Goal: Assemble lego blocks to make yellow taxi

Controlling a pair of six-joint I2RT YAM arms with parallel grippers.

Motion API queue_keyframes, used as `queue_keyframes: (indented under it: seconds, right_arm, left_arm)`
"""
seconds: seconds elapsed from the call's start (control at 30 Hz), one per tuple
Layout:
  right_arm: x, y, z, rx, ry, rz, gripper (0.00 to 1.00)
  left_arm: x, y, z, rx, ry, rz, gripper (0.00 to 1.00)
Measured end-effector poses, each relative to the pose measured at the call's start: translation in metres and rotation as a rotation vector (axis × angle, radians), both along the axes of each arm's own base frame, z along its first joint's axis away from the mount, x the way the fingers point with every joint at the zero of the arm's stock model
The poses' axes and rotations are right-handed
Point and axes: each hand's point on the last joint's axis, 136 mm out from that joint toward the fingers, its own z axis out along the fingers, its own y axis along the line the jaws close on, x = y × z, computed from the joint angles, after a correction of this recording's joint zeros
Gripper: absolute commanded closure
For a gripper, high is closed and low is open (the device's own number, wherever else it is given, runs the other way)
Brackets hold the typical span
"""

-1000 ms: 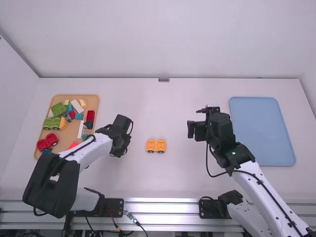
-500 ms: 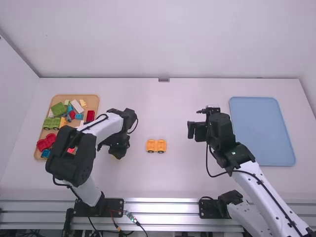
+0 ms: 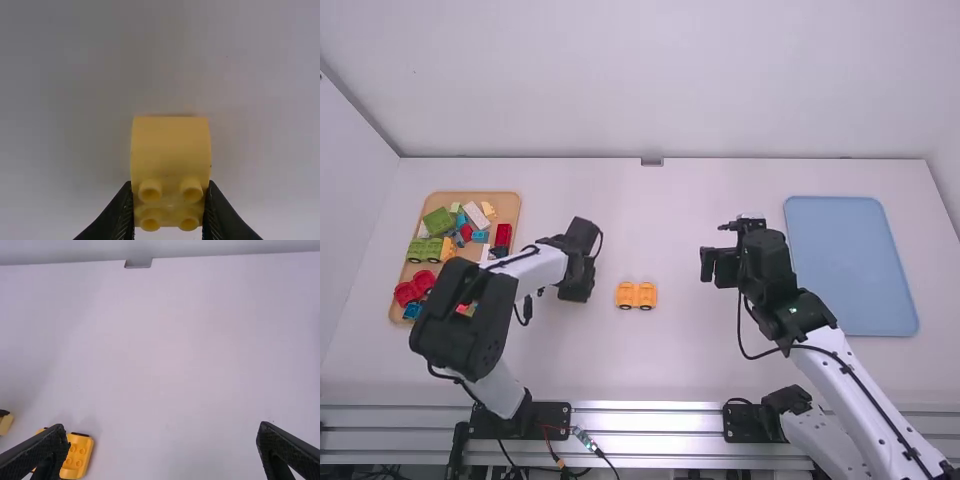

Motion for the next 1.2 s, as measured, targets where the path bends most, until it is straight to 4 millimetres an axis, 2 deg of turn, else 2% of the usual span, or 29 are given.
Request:
queue_keyframes:
  seconds: [0.1, 0.13, 0.2, 0.27, 0.37, 0.5, 0.6, 0.67, 0.97, 1.07, 1.2]
  right_arm:
    - [0.000, 0.000, 0.000, -0.001, -0.002, 0.001, 0.01]
    - [0.000, 0.000, 0.000, 0.000, -0.002, -0.001, 0.01]
    - [0.000, 0.000, 0.000, 0.000, -0.001, -0.002, 0.01]
    - [0.000, 0.000, 0.000, 0.001, -0.001, -0.003, 0.01]
    - [0.000, 0.000, 0.000, 0.000, -0.001, -0.001, 0.01]
    - [0.000, 0.000, 0.000, 0.000, -0.002, -0.002, 0.01]
    - [0.000, 0.000, 0.000, -0.007, -0.004, 0.004, 0.01]
    - [0.000, 0.000, 0.000, -0.014, -0.007, 0.010, 0.01]
    - [0.000, 0.000, 0.000, -0.018, -0.007, 0.013, 0.01]
    - [0.000, 0.000, 0.000, -0.018, -0.008, 0.013, 0.01]
    - [0.000, 0.000, 0.000, -0.021, -0.009, 0.015, 0.01]
  left_arm:
    - [-0.025, 0.008, -0.001, 0.033, 0.110, 0.018, 0.98]
    - [-0.038, 0.011, 0.000, 0.050, 0.171, 0.035, 0.98]
    - [-0.049, 0.015, 0.005, 0.068, 0.232, 0.055, 0.98]
    - [-0.046, 0.013, 0.009, 0.068, 0.231, 0.061, 0.98]
    - [-0.028, 0.008, 0.019, 0.050, 0.182, 0.076, 0.98]
    - [-0.013, 0.001, 0.016, 0.026, 0.113, 0.072, 0.98]
    - [-0.016, -0.004, 0.010, 0.019, 0.106, 0.062, 0.98]
    - [-0.024, -0.005, 0.006, 0.023, 0.125, 0.051, 0.98]
    - [-0.027, -0.005, 0.005, 0.024, 0.134, 0.051, 0.98]
    - [-0.029, -0.006, 0.005, 0.013, 0.145, 0.060, 0.76]
    - [-0.026, -0.008, 0.005, 0.006, 0.132, 0.047, 0.59]
